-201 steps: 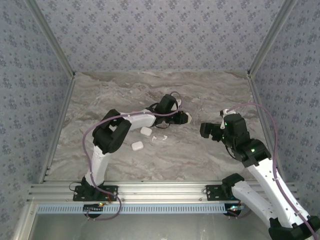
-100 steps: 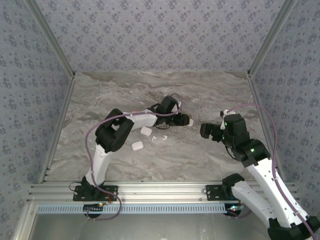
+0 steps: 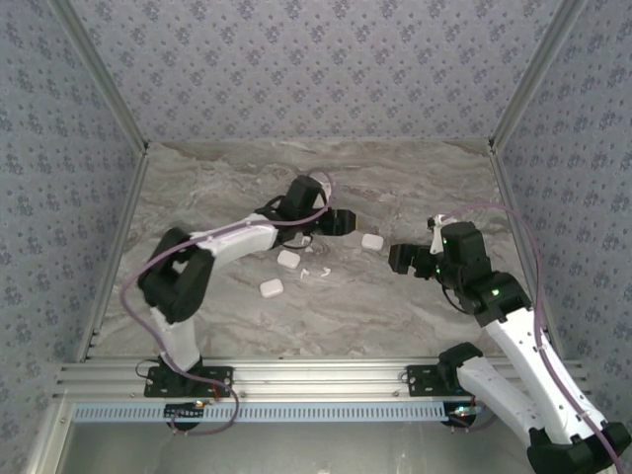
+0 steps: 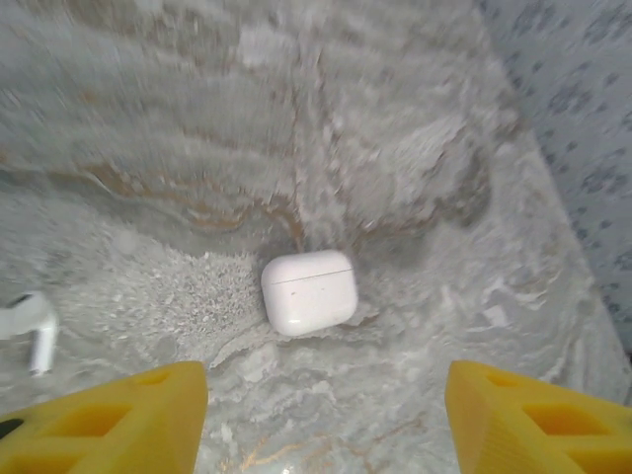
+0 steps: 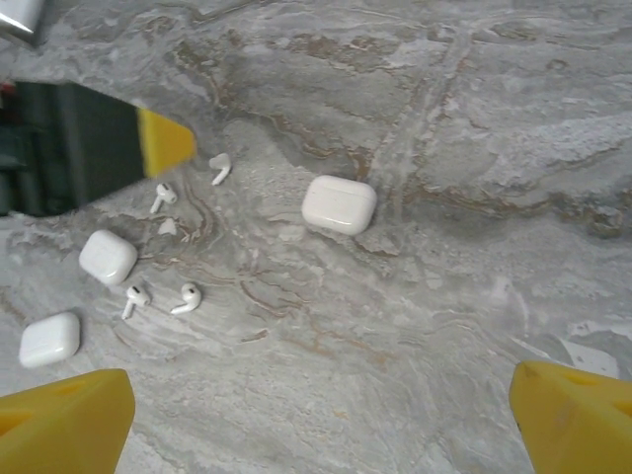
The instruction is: Insert the wireless bluetooth earbuds into the charging case
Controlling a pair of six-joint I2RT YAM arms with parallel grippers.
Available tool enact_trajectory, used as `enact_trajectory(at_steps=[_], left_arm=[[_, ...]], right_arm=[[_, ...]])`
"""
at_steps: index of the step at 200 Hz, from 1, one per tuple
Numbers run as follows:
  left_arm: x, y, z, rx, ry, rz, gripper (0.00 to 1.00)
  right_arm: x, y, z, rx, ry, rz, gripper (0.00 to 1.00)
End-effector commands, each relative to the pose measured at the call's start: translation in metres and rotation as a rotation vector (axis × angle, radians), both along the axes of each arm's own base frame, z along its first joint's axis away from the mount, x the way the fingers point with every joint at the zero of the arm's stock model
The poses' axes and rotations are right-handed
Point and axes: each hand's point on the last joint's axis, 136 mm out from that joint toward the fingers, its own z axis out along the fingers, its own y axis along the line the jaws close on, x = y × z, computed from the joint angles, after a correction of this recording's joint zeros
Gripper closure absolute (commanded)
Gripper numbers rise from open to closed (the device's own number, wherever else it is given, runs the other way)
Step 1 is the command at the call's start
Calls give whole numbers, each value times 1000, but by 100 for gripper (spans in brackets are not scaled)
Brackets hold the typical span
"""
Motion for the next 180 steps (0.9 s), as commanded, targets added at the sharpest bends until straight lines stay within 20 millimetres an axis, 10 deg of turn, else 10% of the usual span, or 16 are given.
enact_trajectory(at_steps=[1,101,180], left_arm=[[-1,36,29,31,-109,66,33],[-34,209,50,62,-174,409,11],[-63,282,42,40,-133,579,1]], right_arm=[[4,13,0,32,-25,69,0],[32,100,-49,-144,113,246,0],[61,208,-105,-492,220,546,0]])
